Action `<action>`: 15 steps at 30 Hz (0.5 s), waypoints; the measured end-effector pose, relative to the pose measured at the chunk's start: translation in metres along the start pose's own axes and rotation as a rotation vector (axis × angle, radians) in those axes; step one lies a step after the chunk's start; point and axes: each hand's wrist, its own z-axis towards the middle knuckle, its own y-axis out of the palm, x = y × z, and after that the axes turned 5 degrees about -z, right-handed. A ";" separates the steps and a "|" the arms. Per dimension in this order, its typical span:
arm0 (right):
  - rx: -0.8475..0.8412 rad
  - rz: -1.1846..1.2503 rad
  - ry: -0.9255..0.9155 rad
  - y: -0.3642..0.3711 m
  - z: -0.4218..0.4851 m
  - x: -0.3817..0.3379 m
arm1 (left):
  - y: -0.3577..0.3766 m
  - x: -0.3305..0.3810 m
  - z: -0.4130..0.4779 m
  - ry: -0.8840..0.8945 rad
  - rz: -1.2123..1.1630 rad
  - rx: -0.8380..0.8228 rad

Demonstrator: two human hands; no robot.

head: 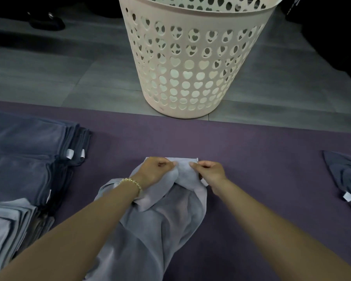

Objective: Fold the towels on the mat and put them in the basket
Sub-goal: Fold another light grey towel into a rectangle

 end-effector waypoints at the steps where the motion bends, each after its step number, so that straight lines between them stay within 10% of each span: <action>1: 0.068 0.002 0.013 0.006 0.004 0.002 | 0.003 -0.004 0.003 0.006 0.017 0.035; 15: 0.107 -0.125 0.061 0.015 0.031 0.004 | -0.011 -0.010 0.011 -0.060 0.031 0.242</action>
